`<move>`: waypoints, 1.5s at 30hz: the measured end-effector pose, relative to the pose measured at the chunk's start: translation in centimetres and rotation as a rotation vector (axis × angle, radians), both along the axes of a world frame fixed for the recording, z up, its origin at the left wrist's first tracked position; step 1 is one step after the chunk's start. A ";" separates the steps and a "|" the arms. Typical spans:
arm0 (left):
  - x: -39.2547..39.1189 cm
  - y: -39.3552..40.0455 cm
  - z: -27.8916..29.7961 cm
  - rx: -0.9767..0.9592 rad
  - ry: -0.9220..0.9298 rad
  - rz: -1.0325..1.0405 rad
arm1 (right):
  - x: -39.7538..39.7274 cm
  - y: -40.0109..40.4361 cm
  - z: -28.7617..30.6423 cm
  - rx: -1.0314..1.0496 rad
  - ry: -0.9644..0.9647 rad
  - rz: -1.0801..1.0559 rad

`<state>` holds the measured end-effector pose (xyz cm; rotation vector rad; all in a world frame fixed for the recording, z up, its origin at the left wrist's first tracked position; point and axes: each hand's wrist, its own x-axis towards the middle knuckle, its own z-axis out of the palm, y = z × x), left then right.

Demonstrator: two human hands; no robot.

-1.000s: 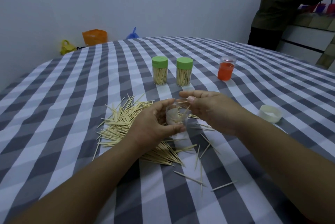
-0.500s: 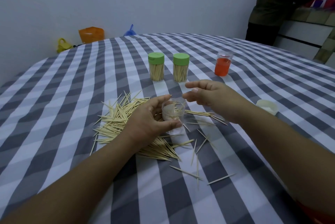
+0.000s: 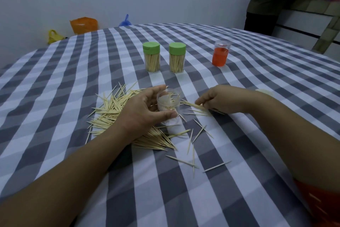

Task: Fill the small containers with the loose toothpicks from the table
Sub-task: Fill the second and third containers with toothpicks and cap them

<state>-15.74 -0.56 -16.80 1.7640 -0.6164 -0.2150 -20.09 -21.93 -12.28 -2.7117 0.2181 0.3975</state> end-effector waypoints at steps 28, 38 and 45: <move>-0.2 0.2 -0.2 -0.019 -0.037 0.031 | -5.3 1.3 -2.9 0.034 -0.300 0.213; -0.1 0.1 -0.1 -0.006 -0.061 0.032 | -6.8 3.8 -3.2 -0.082 -0.366 0.455; -0.2 0.2 -0.1 -0.010 -0.051 0.018 | -5.8 1.3 -3.8 -0.101 -0.484 0.346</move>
